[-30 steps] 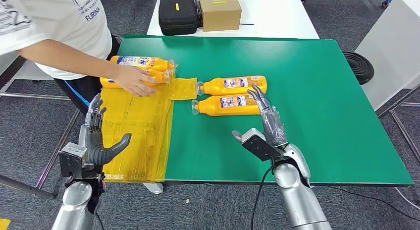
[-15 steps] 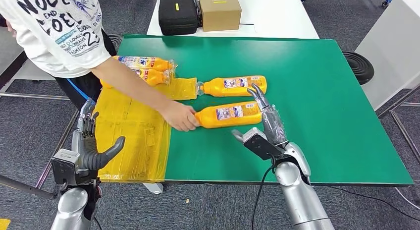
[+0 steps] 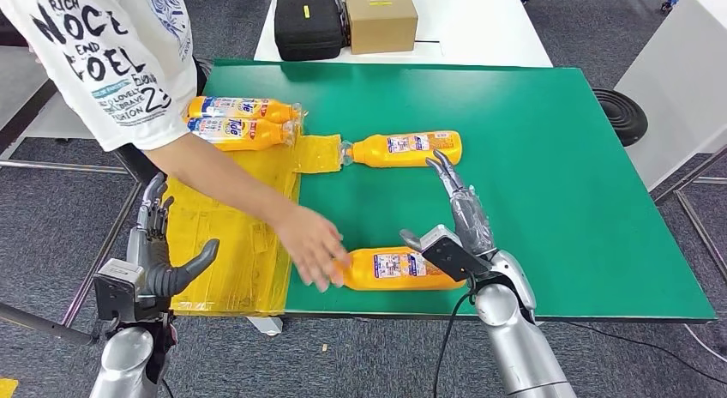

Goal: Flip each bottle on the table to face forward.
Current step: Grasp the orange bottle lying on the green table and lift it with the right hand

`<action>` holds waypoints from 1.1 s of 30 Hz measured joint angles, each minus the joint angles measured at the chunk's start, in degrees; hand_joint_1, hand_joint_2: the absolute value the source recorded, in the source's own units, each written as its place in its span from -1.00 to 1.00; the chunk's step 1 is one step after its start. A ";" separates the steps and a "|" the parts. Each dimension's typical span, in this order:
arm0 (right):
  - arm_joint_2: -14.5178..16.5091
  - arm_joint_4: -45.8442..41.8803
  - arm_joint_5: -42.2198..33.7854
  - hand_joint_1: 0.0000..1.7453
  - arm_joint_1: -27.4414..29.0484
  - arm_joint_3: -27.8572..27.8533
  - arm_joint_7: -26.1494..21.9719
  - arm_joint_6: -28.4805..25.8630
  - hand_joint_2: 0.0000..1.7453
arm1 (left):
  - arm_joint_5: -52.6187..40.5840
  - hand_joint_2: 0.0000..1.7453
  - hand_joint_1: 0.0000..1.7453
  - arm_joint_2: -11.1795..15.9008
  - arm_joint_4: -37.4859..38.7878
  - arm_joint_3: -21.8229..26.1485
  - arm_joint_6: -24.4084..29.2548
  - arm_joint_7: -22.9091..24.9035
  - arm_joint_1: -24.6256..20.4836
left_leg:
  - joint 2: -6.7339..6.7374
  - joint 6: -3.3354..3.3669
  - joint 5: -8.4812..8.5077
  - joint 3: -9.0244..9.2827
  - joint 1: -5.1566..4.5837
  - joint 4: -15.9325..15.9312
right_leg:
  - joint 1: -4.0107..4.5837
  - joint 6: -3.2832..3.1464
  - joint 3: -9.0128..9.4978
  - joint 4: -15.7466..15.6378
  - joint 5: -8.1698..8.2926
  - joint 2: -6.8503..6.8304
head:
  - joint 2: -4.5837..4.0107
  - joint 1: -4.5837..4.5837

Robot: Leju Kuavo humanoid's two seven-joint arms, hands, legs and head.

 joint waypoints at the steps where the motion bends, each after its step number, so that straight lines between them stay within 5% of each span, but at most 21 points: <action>1: -0.02 0.00 -0.07 -1.00 0.12 0.00 -0.01 0.01 1.00 | -0.07 1.00 -1.00 0.00 0.02 0.00 -0.08 0.06 0.00 | 0.00 0.00 0.00 0.00 0.00 0.00 | 0.00 0.00 0.00 0.00 0.00 0.00 | 0.00 -0.01; 21: -0.19 0.54 0.45 -1.00 0.07 0.09 1.36 3.21 1.00 | -0.07 1.00 -1.00 -0.26 1.18 0.00 -1.30 0.73 -0.01 | 0.00 0.00 0.00 -0.01 0.00 0.00 | 0.00 0.00 0.00 0.00 0.00 0.00 | 0.00 0.00; 33: -1.95 16.12 2.99 -1.00 -9.67 3.38 6.22 11.90 1.00 | 1.38 1.00 -1.00 -0.42 3.04 -0.04 -1.55 2.41 -0.41 | -0.01 0.05 0.06 -0.01 0.00 0.01 | 0.00 0.01 0.02 0.00 0.03 -0.01 | 0.00 -0.01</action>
